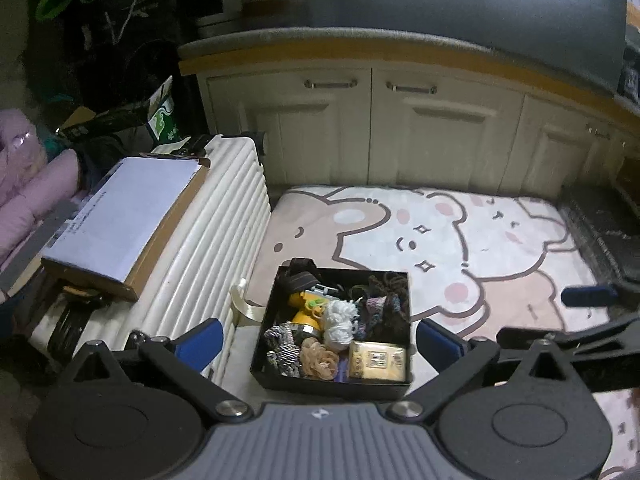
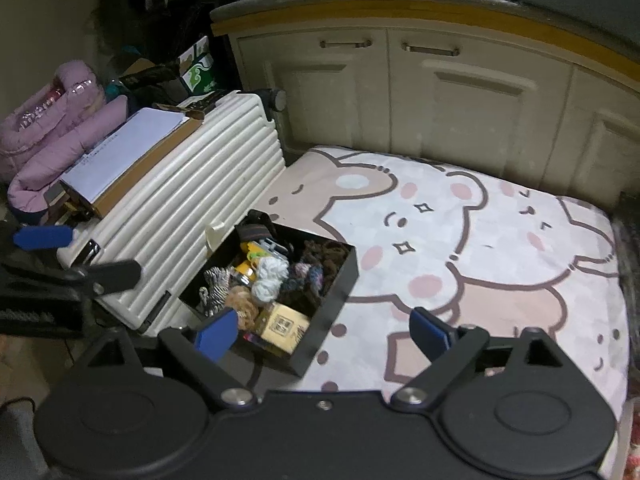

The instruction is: Organize objects

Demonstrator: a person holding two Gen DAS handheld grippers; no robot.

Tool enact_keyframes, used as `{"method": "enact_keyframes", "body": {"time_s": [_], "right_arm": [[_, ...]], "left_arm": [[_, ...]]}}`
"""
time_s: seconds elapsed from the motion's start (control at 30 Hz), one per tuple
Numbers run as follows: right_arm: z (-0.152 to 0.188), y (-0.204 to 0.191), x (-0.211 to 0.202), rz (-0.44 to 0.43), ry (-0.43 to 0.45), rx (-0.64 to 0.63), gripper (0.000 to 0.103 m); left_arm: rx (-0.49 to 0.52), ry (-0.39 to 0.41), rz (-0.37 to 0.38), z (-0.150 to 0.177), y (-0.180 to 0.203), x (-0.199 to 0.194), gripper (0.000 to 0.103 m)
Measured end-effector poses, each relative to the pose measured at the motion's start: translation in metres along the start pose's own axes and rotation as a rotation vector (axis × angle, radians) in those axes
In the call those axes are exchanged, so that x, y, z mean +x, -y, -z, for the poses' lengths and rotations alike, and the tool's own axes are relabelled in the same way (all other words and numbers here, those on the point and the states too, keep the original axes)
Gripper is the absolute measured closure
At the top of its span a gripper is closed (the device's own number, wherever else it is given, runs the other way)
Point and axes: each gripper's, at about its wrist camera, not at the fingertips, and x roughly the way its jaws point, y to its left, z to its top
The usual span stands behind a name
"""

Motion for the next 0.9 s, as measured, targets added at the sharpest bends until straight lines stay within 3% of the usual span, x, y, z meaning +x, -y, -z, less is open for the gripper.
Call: {"method": "enact_keyframes", "body": {"time_s": [0.47,0.9], "right_arm": [[0.029,-0.001,-0.037,0.061,0.028,-0.01,0.0],[0.041,-0.008,-0.04,0.126,0.051,-0.047,0.0]], "left_arm": [[-0.028,-0.012,-0.005,0.029,0.0,-0.027,0.0],[0.011,-0.017,-0.076,0.055,0.0,-0.024,0.0]]}}
